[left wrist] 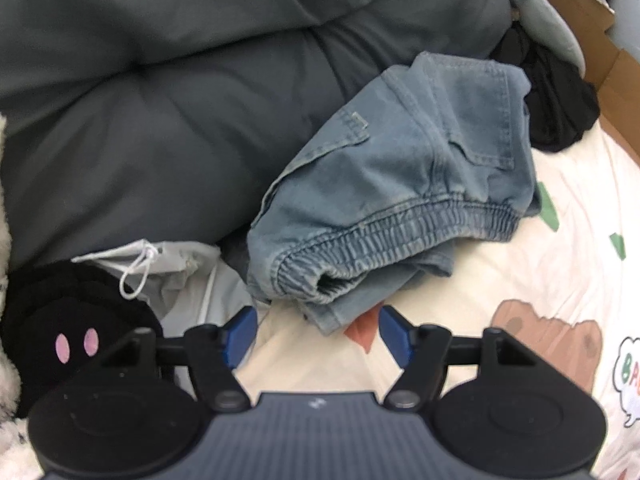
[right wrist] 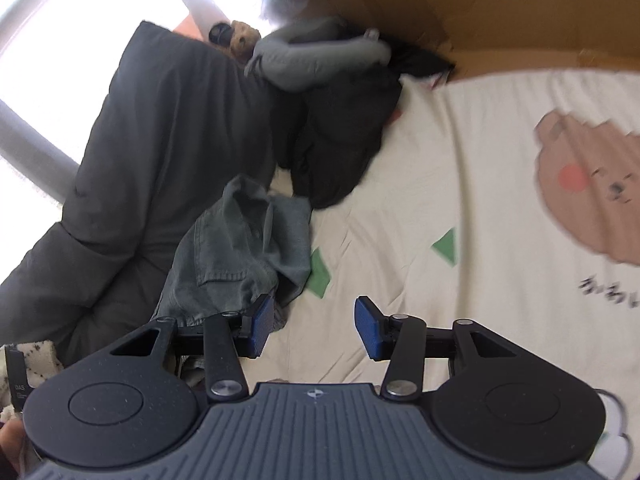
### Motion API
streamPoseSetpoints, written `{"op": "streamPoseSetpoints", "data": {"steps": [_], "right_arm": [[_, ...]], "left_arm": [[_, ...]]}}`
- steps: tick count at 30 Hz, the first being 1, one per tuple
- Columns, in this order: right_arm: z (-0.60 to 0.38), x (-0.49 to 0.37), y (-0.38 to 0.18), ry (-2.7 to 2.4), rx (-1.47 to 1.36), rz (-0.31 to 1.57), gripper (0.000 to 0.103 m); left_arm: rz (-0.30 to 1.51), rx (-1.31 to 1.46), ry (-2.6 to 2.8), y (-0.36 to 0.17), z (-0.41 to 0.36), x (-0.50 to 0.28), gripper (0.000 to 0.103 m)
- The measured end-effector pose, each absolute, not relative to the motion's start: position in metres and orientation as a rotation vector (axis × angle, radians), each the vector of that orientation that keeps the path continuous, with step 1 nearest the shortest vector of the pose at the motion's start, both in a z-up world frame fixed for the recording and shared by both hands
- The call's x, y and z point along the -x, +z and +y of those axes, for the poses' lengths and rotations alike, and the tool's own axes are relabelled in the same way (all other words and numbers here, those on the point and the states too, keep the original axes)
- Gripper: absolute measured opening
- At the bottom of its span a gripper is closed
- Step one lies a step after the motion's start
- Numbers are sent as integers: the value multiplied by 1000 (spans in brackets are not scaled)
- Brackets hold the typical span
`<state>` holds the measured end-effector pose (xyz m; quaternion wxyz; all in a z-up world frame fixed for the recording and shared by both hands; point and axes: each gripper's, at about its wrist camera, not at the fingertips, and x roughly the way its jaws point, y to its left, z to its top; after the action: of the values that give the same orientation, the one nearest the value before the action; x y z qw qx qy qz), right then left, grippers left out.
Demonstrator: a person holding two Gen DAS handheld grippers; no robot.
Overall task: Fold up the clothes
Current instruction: 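Move both tools toward the light-blue jeans beside the grey duvet, then close the right tool on the jeans waistband while the left tool approaches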
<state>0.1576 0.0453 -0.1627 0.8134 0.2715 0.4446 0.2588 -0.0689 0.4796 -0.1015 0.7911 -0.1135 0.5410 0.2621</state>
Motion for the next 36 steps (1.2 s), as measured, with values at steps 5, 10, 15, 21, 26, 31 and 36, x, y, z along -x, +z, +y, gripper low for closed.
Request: {"op": "streamPoseSetpoints", "data": {"steps": [5, 10, 15, 21, 26, 31, 36], "right_arm": [[81, -183, -182, 651, -576, 965, 48], [119, -203, -203, 741, -563, 984, 45], [167, -220, -228, 824, -515, 1006, 45], [219, -238, -250, 880, -415, 1003, 46], [235, -250, -262, 885, -366, 978, 46], [238, -261, -265, 890, -303, 933, 43], [229, -275, -266, 917, -276, 930, 32]], "left_arm": [[1152, 238, 594, -114, 479, 69, 70], [1132, 173, 616, -123, 476, 64, 69], [1132, 168, 609, -133, 481, 64, 69], [1141, 199, 634, -151, 491, 68, 61], [1130, 225, 654, -160, 499, 72, 50], [1124, 266, 675, -166, 506, 72, 48], [1115, 296, 683, -171, 507, 71, 48]]}}
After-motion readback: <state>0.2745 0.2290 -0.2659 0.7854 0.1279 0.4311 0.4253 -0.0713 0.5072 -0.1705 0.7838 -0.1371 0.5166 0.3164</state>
